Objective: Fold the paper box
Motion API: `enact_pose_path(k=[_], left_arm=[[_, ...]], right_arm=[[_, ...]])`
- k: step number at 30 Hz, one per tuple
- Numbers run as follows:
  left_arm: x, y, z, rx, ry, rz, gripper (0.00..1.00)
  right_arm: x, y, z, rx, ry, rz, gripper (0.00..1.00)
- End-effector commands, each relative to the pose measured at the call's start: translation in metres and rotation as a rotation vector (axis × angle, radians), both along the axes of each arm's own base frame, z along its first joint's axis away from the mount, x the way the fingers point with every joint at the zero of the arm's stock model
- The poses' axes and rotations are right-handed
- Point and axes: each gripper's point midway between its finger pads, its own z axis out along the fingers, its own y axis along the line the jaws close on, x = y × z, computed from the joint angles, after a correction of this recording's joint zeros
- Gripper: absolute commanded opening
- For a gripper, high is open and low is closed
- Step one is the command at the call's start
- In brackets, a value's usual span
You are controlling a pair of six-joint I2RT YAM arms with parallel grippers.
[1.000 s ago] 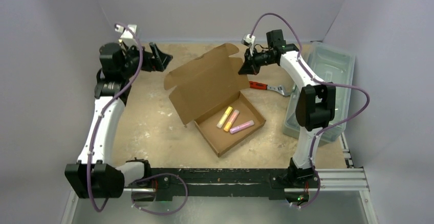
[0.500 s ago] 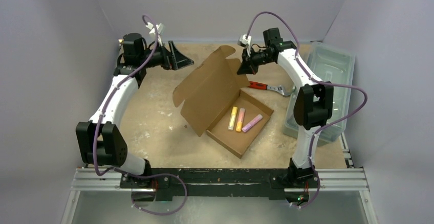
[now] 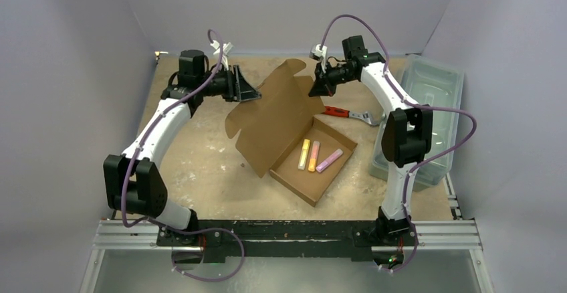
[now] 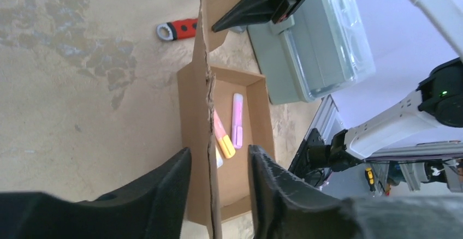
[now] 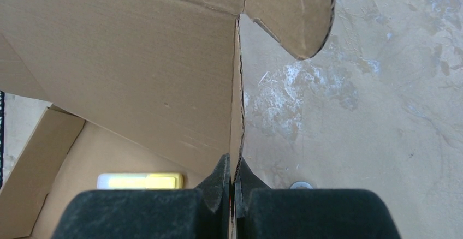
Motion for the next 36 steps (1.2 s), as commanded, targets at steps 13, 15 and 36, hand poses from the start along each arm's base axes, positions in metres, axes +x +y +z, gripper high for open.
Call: enact_pose_path(k=[13,15,36], left_arm=[[0.015,0.038,0.004,0.242,-0.137,0.227,0.0],[0.015,0.048,0.012,0.274,-0.185,0.279,0.0],[0.012,0.054,0.023,0.387,-0.347,0.186,0.0]], right_arm=[[0.008,-0.004,0.063,0.023,-0.065,-0.125,0.66],[0.001,-0.01,0.075,0.028,-0.097,-0.133,0.73],[-0.086,-0.008,-0.018,0.058,0.054,-0.079,0.31]])
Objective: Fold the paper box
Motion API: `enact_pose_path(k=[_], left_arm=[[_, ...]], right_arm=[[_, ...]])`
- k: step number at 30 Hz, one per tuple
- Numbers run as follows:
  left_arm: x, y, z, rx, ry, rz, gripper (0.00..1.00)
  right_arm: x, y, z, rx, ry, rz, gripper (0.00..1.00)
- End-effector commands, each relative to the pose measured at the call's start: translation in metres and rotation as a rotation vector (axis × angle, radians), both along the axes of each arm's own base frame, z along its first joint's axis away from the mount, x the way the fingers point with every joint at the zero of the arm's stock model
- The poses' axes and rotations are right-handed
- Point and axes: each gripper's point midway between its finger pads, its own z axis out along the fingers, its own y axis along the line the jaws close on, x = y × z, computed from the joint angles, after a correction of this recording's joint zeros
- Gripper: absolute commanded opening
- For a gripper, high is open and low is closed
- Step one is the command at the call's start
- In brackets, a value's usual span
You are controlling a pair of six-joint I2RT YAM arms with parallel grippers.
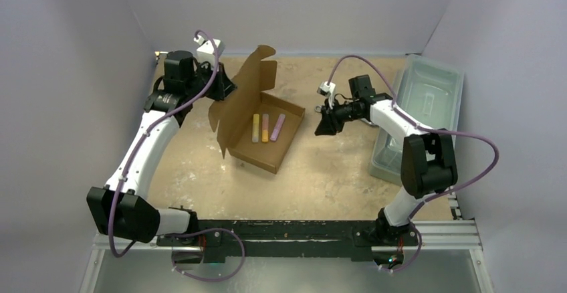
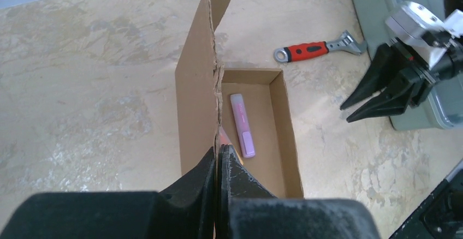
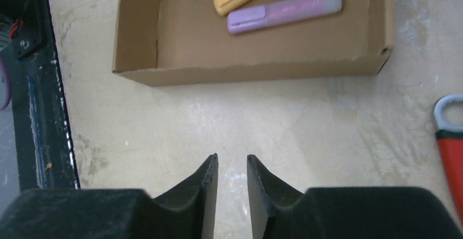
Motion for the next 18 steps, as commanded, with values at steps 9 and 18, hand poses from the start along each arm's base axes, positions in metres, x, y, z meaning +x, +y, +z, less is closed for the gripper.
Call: enact_pose_path(k=[9,18], left_arm=[[-0.002,-0.028,0.018,0.051,-0.144,-0.286,0.0],[-0.001,-0.043,0.024,0.011,-0.165,-0.383,0.0]], right_arm=[[0.108,0.048,0.123,0.252,-0.481,0.158,0.81],[0.139,0.067,0.134,0.33,-0.51,0.239,0.82]])
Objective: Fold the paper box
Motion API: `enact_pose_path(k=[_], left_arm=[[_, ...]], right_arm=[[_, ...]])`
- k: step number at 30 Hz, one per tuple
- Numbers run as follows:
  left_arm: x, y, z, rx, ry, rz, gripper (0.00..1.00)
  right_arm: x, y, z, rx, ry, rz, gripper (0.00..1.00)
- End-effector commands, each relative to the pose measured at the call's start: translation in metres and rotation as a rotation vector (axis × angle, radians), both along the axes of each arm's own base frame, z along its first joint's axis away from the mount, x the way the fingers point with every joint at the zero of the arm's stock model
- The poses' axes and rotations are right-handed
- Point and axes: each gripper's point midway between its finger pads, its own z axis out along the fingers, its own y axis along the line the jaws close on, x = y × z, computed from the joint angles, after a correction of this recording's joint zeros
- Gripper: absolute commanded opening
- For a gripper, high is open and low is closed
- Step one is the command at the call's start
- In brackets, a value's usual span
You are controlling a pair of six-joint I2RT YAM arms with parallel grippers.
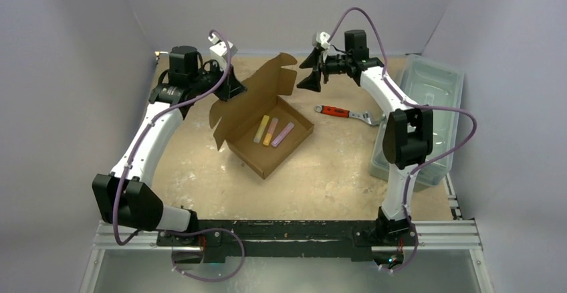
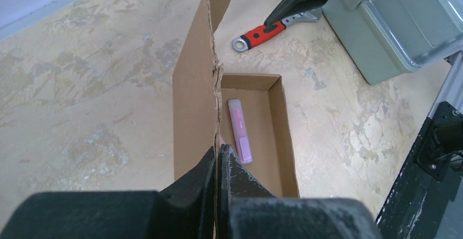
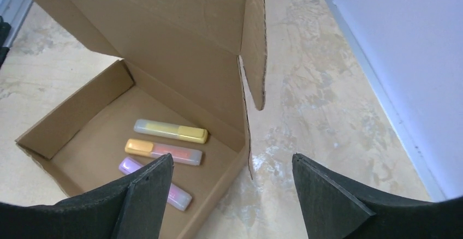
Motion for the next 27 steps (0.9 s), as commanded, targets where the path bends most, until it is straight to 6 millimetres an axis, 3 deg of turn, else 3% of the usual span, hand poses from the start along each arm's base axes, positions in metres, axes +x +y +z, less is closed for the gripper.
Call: enact_pose_path(k=[1,5,16,27], left_arm=[[0.005,-0.012,0.023,-0.018,-0.099,-0.081,0.0],[0.008,-0.013,0.023,-0.026,-0.098,-0.085,0.0],[0.014,-0.014,0.025,-0.04,-0.108,-0.07,0.0],[0.016,-0.013,0.026,-0.038,-0.126,-0.065,0.0]], right_arm=[[-0.007,0.008,0.013,0.045,-0.029,0.083,0.81],[-0.011,0.017,0.001,0.039,-0.007,0.087,0.71],[0.013,0.028,-0.014,0.031,0.041,-0.085,0.34],[0.007,0.032,-0.021,0.067,0.074,-0.103,0.36]])
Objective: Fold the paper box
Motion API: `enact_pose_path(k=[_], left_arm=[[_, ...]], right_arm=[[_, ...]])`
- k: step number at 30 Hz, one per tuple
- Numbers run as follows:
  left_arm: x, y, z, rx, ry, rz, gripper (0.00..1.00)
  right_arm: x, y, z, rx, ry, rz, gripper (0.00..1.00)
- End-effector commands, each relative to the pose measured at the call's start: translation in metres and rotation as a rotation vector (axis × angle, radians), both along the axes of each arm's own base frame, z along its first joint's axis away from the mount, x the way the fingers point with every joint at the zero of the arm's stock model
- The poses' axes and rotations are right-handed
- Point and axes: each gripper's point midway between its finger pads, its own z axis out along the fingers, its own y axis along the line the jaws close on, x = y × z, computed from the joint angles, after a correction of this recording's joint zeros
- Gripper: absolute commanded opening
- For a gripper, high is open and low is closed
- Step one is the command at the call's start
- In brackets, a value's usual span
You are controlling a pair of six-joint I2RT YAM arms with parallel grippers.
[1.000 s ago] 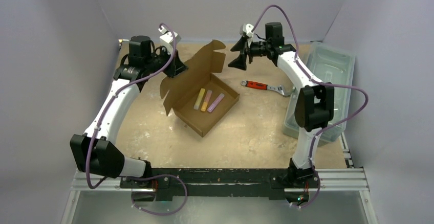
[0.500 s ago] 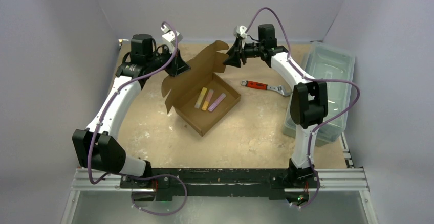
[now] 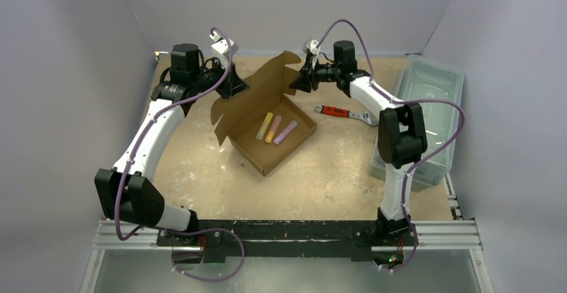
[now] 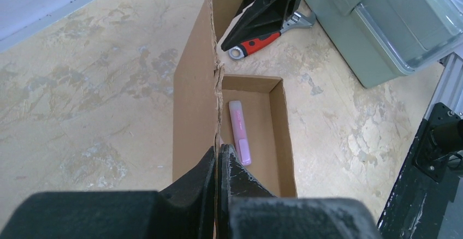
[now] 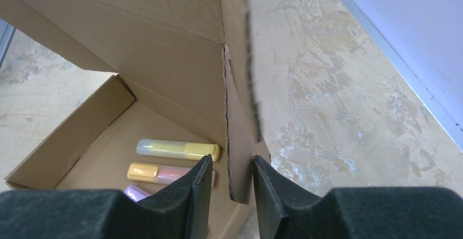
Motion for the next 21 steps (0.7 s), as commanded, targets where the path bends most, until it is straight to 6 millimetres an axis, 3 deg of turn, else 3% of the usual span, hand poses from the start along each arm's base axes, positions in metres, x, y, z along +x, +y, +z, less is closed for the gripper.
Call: enact_pose_path(k=[1,5,16,21], left_arm=[[0.008,-0.006,0.024,-0.015,-0.116,-0.025,0.0],[0.009,-0.007,0.023,-0.024,-0.11,-0.023,0.0],[0.012,-0.011,0.022,-0.101,-0.074,0.011,0.0],[0.01,-0.01,0.022,-0.121,-0.069,0.034,0.0]], right_arm=[[0.001,0.003,0.021,0.041,-0.041,-0.031,0.35],[0.002,-0.002,0.021,0.046,-0.039,-0.091,0.3],[-0.007,-0.002,0.016,0.063,0.025,-0.257,0.0],[-0.012,0.01,0.007,0.038,0.047,-0.323,0.0]])
